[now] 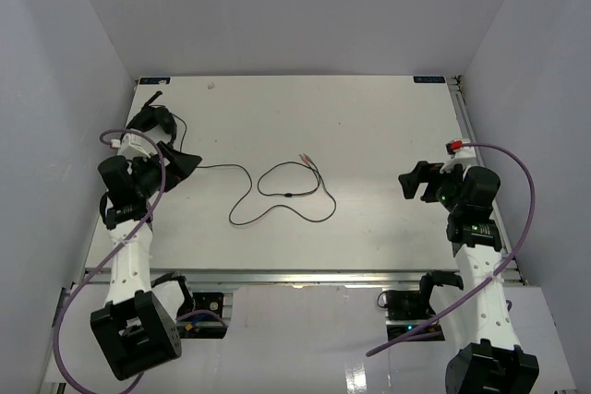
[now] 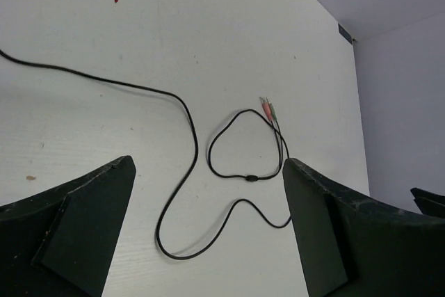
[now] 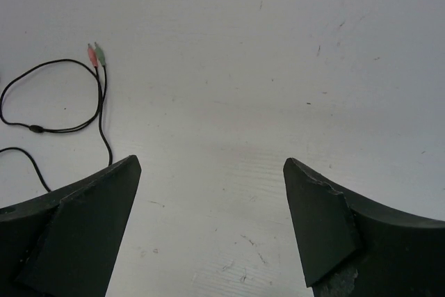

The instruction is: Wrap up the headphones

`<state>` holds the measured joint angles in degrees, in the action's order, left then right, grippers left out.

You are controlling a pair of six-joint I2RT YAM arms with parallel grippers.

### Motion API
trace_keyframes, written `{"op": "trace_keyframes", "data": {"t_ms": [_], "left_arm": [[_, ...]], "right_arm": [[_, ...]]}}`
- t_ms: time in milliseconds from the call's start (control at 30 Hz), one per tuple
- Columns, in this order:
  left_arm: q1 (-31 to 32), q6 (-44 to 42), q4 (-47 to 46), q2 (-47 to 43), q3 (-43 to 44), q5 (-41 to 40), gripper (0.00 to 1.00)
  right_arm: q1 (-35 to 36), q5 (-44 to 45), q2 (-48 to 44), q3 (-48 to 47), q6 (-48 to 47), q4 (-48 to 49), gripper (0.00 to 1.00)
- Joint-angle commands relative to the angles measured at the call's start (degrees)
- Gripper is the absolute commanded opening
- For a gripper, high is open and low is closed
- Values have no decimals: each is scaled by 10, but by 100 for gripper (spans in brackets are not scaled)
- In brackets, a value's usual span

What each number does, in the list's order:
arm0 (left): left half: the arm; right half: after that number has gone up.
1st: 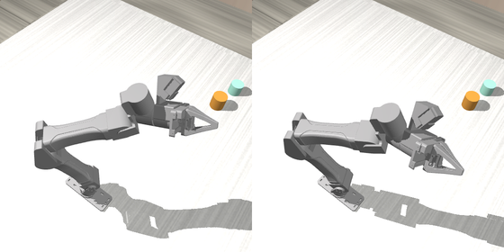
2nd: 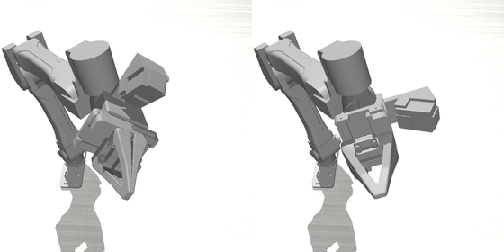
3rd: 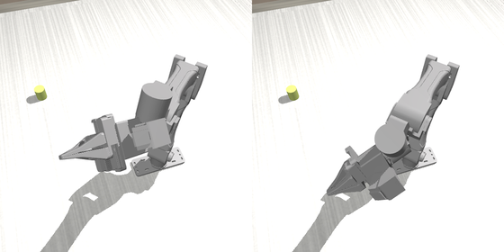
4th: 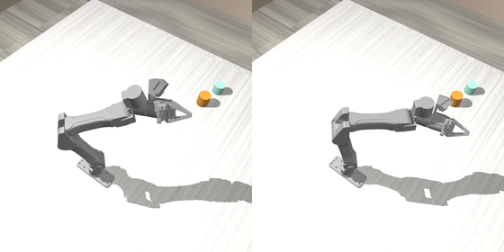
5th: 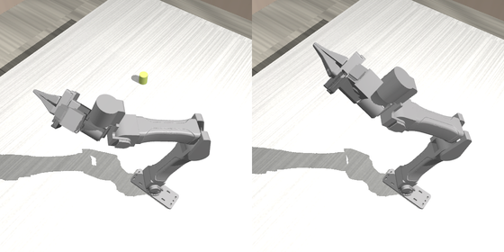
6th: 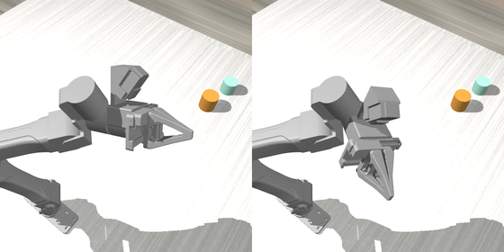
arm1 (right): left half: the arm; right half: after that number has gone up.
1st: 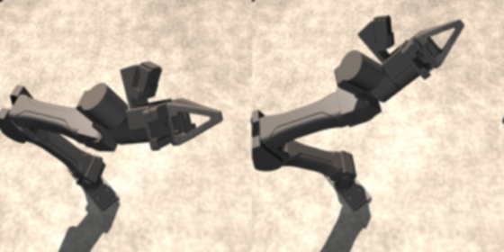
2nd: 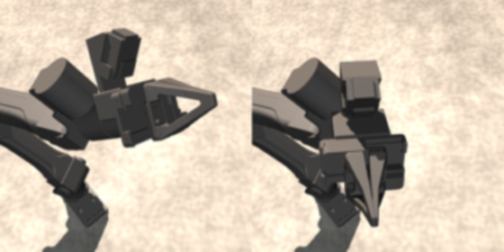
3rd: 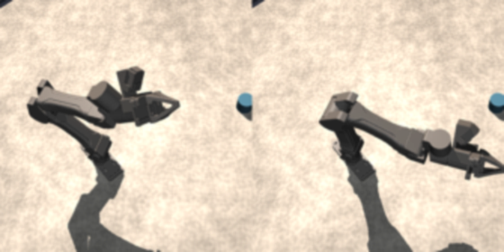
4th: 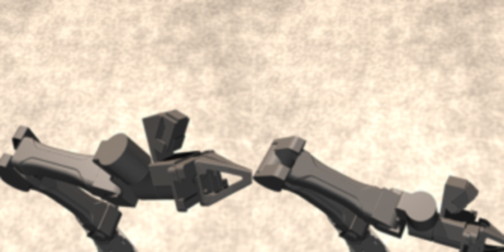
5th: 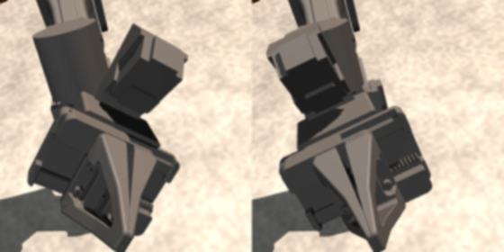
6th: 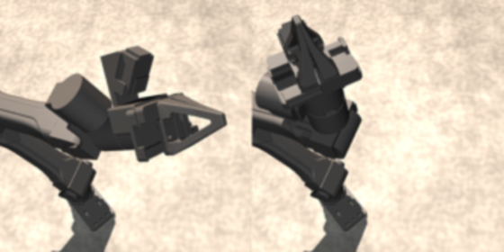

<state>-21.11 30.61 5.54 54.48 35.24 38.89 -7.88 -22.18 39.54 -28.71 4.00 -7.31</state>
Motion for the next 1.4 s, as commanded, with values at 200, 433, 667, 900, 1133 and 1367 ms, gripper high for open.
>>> {"op": "trace_keyframes", "data": {"t_ms": [200,433,667,900,1133,1367], "left_arm": [[1,14,36,82,58,-191,98],[0,96,149,247,194,-347,98],[-2,159,260,425,348,-420,92],[-2,188,371,556,480,-513,81],[-11,225,450,650,599,-579,77],[-17,227,465,698,659,-565,63]], "right_arm": [[-3,-405,-22,-10,-428,-158,90],[-3,-359,-16,-1,-394,-117,90],[0,-347,-19,-2,-380,-106,90],[2,-338,-19,-6,-377,-107,90],[5,-339,-18,-7,-376,-110,90],[5,-334,-16,-6,-377,-109,90]]}}
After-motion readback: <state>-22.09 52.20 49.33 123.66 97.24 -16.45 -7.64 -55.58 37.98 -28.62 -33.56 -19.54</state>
